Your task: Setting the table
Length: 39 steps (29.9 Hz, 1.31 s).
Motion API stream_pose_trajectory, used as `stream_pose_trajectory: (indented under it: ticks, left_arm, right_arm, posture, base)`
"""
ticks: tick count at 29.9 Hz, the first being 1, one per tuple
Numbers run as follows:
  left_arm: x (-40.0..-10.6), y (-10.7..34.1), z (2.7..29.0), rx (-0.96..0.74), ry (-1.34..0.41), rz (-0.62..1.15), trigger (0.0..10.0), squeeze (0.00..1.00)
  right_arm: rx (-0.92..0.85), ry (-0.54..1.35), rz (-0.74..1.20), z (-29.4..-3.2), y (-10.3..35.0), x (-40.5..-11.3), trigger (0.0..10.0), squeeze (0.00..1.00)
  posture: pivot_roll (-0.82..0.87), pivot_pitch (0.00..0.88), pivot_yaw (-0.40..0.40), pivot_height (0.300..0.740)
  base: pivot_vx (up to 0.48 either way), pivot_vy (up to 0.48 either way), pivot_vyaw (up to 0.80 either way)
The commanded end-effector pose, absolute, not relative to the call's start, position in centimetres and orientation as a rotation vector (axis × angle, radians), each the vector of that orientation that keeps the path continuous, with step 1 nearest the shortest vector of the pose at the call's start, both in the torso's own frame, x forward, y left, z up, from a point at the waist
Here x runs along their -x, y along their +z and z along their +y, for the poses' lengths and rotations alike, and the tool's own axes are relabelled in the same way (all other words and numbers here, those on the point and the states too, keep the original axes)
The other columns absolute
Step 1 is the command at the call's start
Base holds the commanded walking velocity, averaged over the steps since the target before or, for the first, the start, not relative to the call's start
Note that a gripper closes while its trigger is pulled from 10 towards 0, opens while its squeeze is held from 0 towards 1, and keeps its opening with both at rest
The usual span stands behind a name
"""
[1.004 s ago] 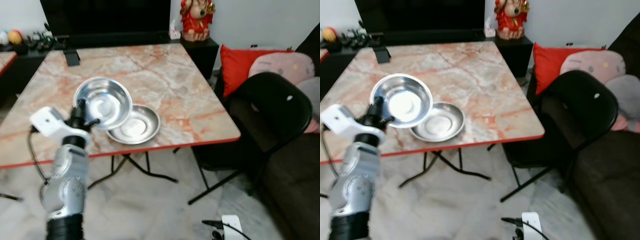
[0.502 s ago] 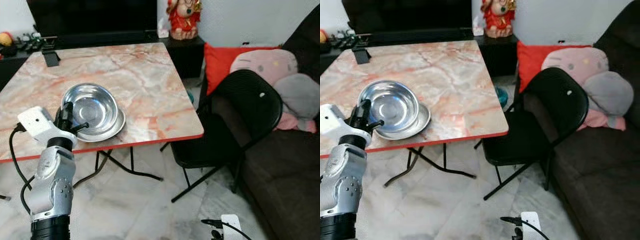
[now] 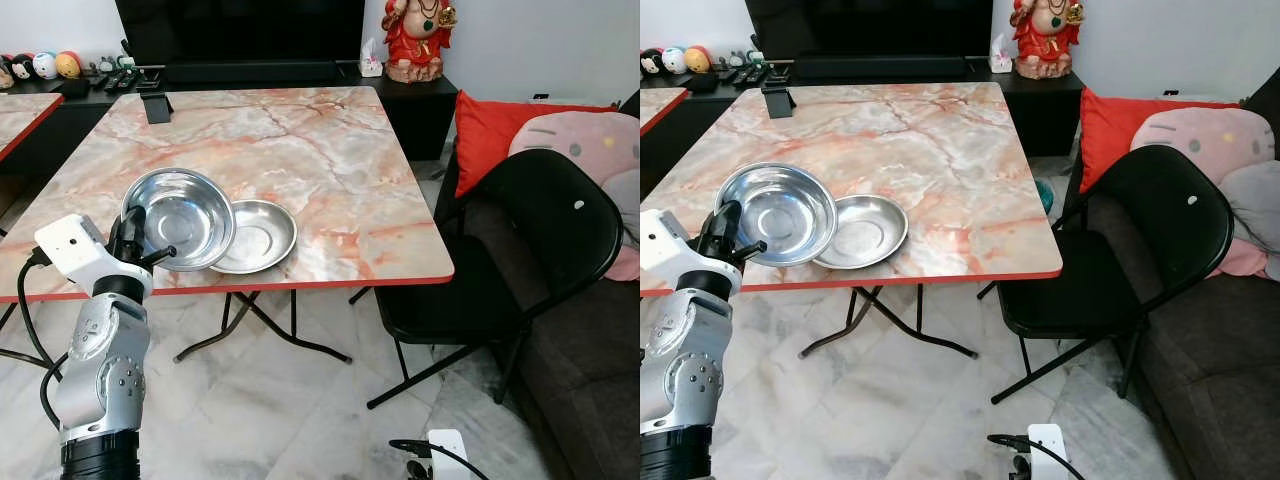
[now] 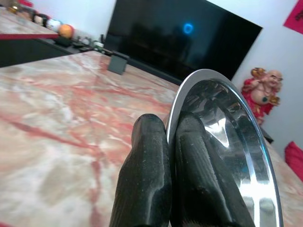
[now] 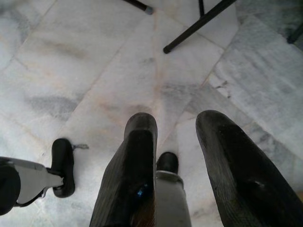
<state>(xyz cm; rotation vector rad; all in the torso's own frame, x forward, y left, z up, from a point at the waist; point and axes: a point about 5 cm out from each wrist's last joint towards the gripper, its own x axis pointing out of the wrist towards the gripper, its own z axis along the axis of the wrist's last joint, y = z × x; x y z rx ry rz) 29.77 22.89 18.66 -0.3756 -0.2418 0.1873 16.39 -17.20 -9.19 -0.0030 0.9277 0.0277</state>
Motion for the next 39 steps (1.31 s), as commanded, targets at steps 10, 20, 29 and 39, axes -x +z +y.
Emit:
stream_pose_trajectory:
  ticks: [10, 20, 29, 39]
  left_arm:
    - [-30.1, 19.0, 22.4, 0.379, 0.176, -0.253, 10.0, 0.00]
    - [-30.3, 19.1, 21.8, 0.389, 0.159, -0.253, 10.0, 0.00]
    - [-30.3, 19.2, 21.8, 0.390, 0.154, -0.253, 10.0, 0.00]
    - [-29.8, 19.5, 23.4, 0.398, 0.180, -0.242, 10.0, 0.00]
  right_arm:
    - [0.006, 0.028, 0.934, -17.5, -9.2, -16.4, 10.0, 0.00]
    - [0.012, 0.032, 0.937, -17.5, -9.2, -16.5, 10.0, 0.00]
    - [0.005, 0.034, 0.937, -17.4, -9.2, -16.5, 10.0, 0.00]
    - [0.003, 0.036, 0.940, -17.4, -9.2, -16.5, 10.0, 0.00]
  posture:
    - [-0.05, 0.000, 0.005, 0.740]
    - [-0.05, 0.000, 0.007, 0.740]
    - [-0.05, 0.000, 0.006, 0.740]
    - [-0.05, 0.000, 0.009, 0.740]
  base:
    - [0.356, 0.000, 0.00]
    - [0.368, 0.000, 0.00]
    - [0.338, 0.000, 0.00]
    - [0.000, 0.000, 0.00]
